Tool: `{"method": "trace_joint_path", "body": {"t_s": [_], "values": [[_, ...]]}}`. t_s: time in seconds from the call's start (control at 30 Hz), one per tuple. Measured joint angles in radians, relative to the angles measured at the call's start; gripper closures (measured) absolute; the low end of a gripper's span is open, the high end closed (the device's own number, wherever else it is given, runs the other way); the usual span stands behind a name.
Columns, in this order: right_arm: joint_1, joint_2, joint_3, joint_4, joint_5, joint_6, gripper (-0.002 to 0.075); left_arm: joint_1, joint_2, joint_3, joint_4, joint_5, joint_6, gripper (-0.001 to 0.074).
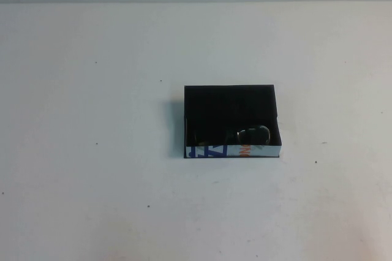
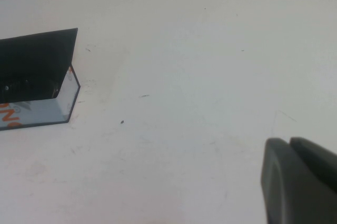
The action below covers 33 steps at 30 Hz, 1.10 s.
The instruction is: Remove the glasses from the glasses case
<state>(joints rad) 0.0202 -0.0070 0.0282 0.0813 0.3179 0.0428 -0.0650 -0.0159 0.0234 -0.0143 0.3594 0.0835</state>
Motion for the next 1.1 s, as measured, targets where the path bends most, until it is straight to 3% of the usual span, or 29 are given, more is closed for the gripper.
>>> {"method": "trace_joint_path", "body": {"t_s": [0.3,0.57,0.73,0.93,1.1], "values": [[0.0,0.0,-0.018,0.114,-0.108,0.0,0.0743,0.0,0.0,0.0,0.0,0.0,0.0,0.0739],[0.0,0.026,-0.436,0.125,0.149,0.0,0.0743,0.0,0.0,0.0,0.0,0.0,0.0,0.0739],[0.0,0.171,-0.547,0.133,0.192,-0.014,0.0743,0.0,0.0,0.0,0.0,0.0,0.0,0.0739],[0.0,0.469,-0.71,0.205,0.329,-0.268,0.0743,0.0,0.0,0.0,0.0,0.0,0.0,0.0739],[0.002,0.754,-0.959,0.327,0.562,-0.545,0.0743,0.0,0.0,0.0,0.0,0.0,0.0,0.074]]}}
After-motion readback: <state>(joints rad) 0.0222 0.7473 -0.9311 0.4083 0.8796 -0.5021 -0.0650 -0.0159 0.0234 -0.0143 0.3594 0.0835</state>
